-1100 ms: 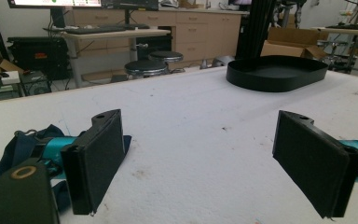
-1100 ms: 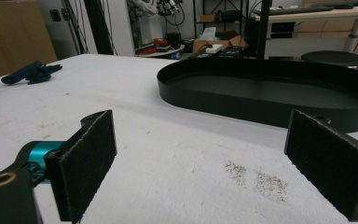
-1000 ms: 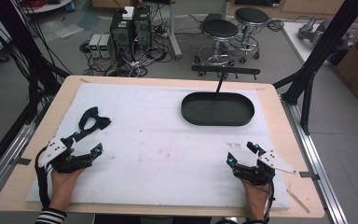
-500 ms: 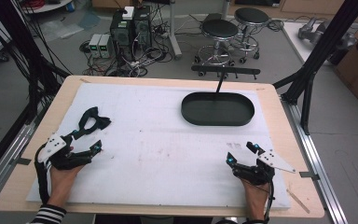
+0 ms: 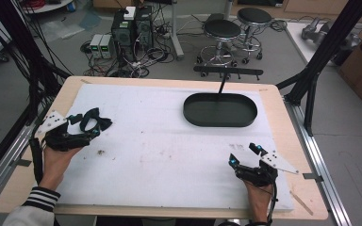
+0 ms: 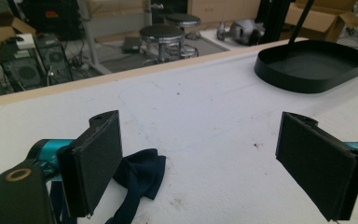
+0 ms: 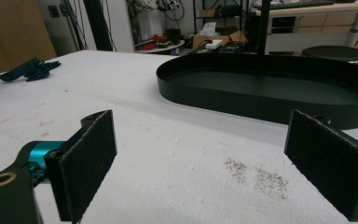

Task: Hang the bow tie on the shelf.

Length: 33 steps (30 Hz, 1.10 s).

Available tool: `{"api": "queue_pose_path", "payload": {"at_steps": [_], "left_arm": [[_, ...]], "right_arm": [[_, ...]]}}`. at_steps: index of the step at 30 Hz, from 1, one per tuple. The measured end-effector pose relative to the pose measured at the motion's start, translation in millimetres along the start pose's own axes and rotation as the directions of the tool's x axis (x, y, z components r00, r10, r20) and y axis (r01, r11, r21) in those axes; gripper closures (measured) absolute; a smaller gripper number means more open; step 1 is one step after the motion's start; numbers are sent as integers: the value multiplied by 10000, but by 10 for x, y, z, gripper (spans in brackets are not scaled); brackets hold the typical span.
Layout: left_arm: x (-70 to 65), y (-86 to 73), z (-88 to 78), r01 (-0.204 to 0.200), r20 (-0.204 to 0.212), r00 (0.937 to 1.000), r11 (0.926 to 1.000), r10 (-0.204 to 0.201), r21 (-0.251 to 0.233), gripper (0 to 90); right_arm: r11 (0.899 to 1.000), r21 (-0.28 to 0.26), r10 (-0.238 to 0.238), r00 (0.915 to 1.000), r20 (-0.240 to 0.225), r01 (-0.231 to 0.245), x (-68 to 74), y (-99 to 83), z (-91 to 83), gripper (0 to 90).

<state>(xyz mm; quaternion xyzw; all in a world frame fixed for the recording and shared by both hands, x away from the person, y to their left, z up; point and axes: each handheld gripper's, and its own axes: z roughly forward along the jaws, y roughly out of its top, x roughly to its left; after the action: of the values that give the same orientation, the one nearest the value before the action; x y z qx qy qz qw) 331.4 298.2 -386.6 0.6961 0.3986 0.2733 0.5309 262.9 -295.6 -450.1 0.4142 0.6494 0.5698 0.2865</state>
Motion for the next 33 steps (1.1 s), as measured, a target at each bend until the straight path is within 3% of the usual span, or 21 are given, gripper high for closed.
{"api": "queue_pose_path", "payload": {"at_steps": [3, 8, 17, 19, 20, 22, 23, 25, 26, 27, 28, 29, 31, 32, 33], "left_arm": [[27, 102, 116, -86, -36, 10000, 9982, 89, 596, 149], [75, 164, 229, 112, -127, 9999, 9951, -100, 984, 149], [208, 250, 415, 681, -500, 9969, 9823, -603, 1743, 151], [241, 262, 475, 684, -623, 9965, 9737, -561, 2174, 151], [241, 262, 475, 684, -623, 9965, 9737, -561, 2174, 151], [283, 272, 550, 771, -778, 9952, 9622, -587, 2614, 151], [283, 272, 550, 771, -778, 9952, 9622, -587, 2614, 151], [309, 289, 605, 896, -738, 9948, 9500, -706, 2991, 151], [328, 298, 630, 1140, -691, 9929, 9391, -966, 3243, 151], [337, 294, 681, 1258, -787, 9915, 9201, -1038, 3709, 150], [340, 286, 704, 1304, -783, 9910, 9107, -1082, 3919, 150], [340, 286, 704, 1304, -783, 9910, 9107, -1082, 3919, 151], [335, 259, 754, 1355, -866, 9902, 9000, -1092, 4143, 154], [335, 259, 754, 1355, -866, 9902, 9000, -1092, 4143, 159], [337, 249, 765, 1329, -965, 9902, 8950, -1011, 4259, 159]], "right_arm": [[10000, 18, 29, 10000, -8, -29, 3, -1, -1, 81], [10000, 5, 16, 10000, -29, -16, -2, 0, -1, 81], [10000, 65, 74, 10000, -56, -73, -8, 2, 4, 81], [9999, 68, 75, 10000, -41, -75, -7, 2, 4, 81], [10000, 57, 48, 10000, -36, -48, -9, 2, 6, 81], [10000, 64, 63, 10000, -27, -63, -7, 2, 5, 81], [10000, 64, 63, 10000, -27, -63, -7, 2, 5, 81], [9999, 62, 133, 9999, -25, -133, -7, 2, 3, 81], [9999, 62, 133, 9999, -25, -133, -7, 2, 3, 81], [10000, 13, 91, 10000, -17, -91, -14, 2, 3, 81], [9999, 3, 116, 9999, -8, -116, -11, 0, 2, 81], [9999, 3, 116, 9999, -8, -116, -11, 0, 2, 81], [9999, 14, 147, 9999, -27, -146, -13, 1, 1, 81], [9999, 14, 147, 9999, -27, -146, -13, 1, 1, 81], [9998, 22, 177, 9998, -18, -177, -13, 1, -1, 81]]}}
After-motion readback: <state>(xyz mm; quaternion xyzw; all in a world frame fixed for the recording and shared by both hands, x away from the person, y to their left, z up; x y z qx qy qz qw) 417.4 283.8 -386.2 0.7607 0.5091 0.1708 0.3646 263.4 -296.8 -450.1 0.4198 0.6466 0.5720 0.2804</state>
